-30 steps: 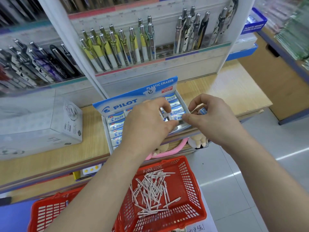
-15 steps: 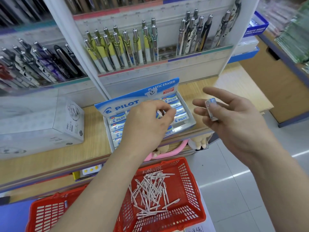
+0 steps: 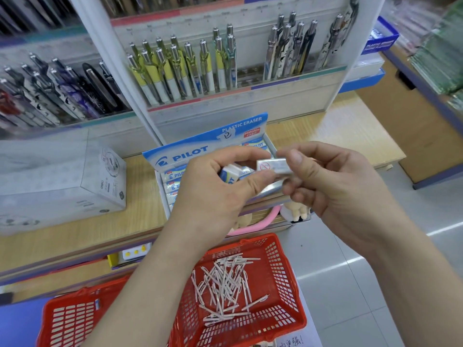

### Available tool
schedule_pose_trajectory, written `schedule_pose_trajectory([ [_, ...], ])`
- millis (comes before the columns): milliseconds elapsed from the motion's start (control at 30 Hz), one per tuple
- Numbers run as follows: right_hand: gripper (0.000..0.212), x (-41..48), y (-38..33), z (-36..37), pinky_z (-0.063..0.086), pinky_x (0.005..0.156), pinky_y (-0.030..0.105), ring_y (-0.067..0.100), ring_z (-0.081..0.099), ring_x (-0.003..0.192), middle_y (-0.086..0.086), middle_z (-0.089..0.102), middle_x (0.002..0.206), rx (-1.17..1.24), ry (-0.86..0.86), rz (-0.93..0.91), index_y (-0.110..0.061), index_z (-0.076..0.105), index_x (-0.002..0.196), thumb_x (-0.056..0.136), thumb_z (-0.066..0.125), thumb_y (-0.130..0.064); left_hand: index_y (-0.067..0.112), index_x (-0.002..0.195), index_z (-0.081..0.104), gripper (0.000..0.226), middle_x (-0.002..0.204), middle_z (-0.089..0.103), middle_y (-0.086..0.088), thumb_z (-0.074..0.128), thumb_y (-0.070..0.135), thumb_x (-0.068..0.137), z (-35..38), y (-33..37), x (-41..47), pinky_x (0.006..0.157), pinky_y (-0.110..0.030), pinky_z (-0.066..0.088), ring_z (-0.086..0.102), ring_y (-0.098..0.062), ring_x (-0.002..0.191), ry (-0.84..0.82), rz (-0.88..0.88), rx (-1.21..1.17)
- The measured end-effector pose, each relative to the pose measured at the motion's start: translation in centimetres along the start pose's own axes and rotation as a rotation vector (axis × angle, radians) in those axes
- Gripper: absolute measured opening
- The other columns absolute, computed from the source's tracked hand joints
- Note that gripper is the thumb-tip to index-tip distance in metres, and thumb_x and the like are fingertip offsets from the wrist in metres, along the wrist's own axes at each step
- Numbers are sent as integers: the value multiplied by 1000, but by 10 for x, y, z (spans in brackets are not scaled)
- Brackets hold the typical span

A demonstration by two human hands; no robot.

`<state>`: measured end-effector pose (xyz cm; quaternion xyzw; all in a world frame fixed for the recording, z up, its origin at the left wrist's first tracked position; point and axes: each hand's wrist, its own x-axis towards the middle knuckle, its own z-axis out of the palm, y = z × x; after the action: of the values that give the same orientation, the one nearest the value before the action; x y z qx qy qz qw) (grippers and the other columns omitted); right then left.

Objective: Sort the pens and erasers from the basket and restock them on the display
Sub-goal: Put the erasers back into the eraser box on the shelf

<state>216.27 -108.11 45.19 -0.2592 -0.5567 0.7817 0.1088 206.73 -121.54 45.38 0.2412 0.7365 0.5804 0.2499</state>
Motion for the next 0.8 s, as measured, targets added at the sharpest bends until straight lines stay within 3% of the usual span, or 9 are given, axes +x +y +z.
schedule_pose_trajectory([
  [133, 30, 0, 8, 2, 54, 67, 21, 13, 66, 70, 8, 73, 83, 134, -31, 7, -11, 74, 87, 58, 75, -19, 25, 85, 74, 11, 80, 72, 10, 76, 23, 74, 6, 0, -6, 70, -13, 51, 66, -2, 76, 105, -23, -45],
  [233, 20, -2, 15, 6, 54, 65, 24, 14, 68, 74, 5, 73, 85, 172, -40, 2, -14, 75, 87, 70, 69, -21, 30, 84, 75, 6, 82, 73, 15, 72, 28, 79, 13, -3, -12, 75, -14, 50, 66, 2, 82, 96, -13, 18],
  [333, 21, -4, 14, 7, 57, 70, 29, 25, 72, 83, 10, 73, 94, -31, -42, -26, -17, 73, 100, 82, 63, -21, 34, 85, 74, 7, 82, 72, 18, 68, 32, 83, 15, -6, -13, 73, -11, 47, 65, 3, 84, 102, 9, 122],
  [433, 25, -3, 13, 2, 55, 68, 25, 20, 70, 76, -1, 69, 88, -393, 1, -135, -25, 71, 107, 87, 65, -12, 31, 95, 73, 15, 78, 68, 22, 70, 31, 80, 12, -2, -12, 66, -2, 41, 62, 10, 76, 130, -32, 42],
  [533, 32, 0, 13, -1, 51, 65, 27, 17, 61, 73, -5, 67, 89, -659, 1, -240, -32, 70, 108, 84, 69, -10, 29, 96, 74, 18, 77, 69, 12, 73, 23, 79, 8, -1, -9, 67, -5, 44, 63, 4, 74, 76, -44, 40],
  [633, 32, 1, 8, -4, 50, 64, 16, 5, 62, 74, -11, 68, 86, -623, 4, -231, -30, 71, 103, 80, 73, -9, 26, 91, 75, 16, 79, 72, 8, 76, 21, 75, 6, 0, -6, 66, -14, 51, 67, -6, 75, 64, -69, 50],
  [700, 29, 3, 6, -8, 53, 66, 17, 4, 64, 76, -9, 70, 87, -592, 35, -224, -28, 71, 103, 80, 73, -11, 26, 86, 74, 16, 77, 71, 8, 78, 20, 73, 4, -3, -3, 58, -10, 49, 65, -4, 68, 100, -97, 44],
  [800, 19, 15, 11, -19, 48, 65, 16, 2, 59, 69, -10, 67, 77, -605, 206, -233, -24, 73, 100, 86, 66, -13, 29, 81, 72, 15, 76, 69, 10, 79, 18, 73, 4, -9, 2, 59, -11, 48, 62, -2, 66, 126, -119, 105],
])
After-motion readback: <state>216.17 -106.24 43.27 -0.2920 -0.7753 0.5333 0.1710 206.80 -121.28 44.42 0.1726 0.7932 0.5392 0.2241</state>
